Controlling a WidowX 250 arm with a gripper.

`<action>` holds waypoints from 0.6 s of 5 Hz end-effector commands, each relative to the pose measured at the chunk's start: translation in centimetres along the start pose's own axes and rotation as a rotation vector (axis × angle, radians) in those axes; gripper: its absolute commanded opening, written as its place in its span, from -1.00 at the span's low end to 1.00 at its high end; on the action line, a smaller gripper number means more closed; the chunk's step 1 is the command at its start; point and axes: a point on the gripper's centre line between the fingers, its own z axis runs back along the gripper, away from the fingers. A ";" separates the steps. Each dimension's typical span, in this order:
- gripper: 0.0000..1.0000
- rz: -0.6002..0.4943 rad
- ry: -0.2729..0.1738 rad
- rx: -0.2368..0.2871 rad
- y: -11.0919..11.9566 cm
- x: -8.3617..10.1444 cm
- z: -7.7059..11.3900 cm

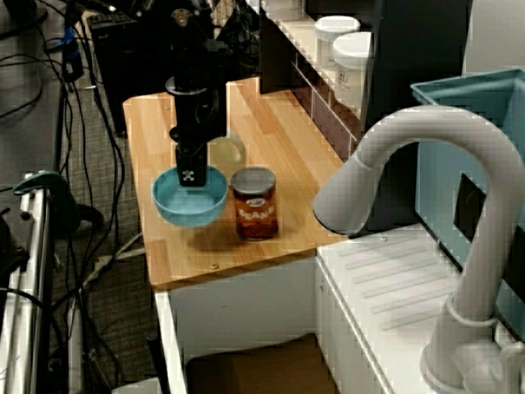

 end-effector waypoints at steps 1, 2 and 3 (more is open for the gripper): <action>-1.00 0.010 -0.027 -0.001 0.7 -0.6 1.4; -1.00 0.013 -0.024 0.001 0.8 -0.9 1.2; -1.00 0.030 -0.022 -0.003 0.9 -1.2 1.4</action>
